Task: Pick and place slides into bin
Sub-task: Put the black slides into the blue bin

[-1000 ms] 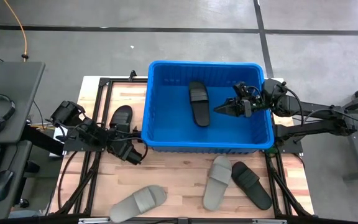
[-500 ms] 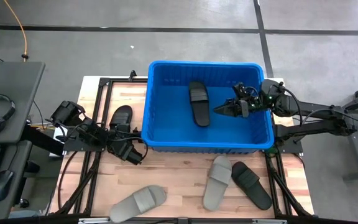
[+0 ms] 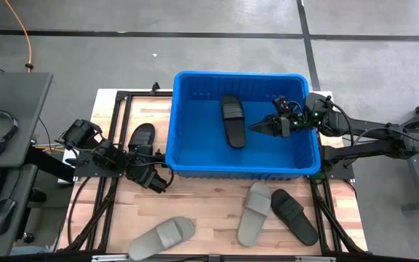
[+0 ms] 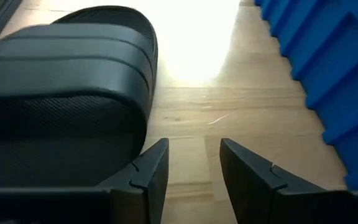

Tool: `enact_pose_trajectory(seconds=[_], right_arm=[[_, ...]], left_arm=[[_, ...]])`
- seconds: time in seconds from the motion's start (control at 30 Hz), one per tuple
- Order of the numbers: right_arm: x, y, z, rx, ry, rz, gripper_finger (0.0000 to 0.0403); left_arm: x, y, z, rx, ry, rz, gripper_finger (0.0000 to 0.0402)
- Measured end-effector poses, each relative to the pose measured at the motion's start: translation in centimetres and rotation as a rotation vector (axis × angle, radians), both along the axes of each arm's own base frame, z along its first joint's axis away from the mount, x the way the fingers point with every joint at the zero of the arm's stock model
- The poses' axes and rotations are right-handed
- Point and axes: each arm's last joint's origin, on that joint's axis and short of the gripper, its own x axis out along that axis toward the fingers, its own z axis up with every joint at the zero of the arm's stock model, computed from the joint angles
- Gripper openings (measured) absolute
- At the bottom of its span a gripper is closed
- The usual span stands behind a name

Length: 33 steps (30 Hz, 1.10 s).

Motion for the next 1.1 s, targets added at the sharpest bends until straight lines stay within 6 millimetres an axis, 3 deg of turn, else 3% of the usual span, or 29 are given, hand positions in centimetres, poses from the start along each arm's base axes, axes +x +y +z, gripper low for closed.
enact_pose_trajectory(seconds=[0.5,1.1], right_arm=[[-0.1,-1.1,0.2,-0.235,-0.037,-0.135,0.0179],[-0.9,-3.3,-0.5,-0.253,0.038,-0.156,0.0179]], left_arm=[[0.2,-0.2,-0.1,-0.047,-0.005,0.014,0.0122],[0.4,-0.1,-0.1,-0.015,-0.034,0.004,0.0124]])
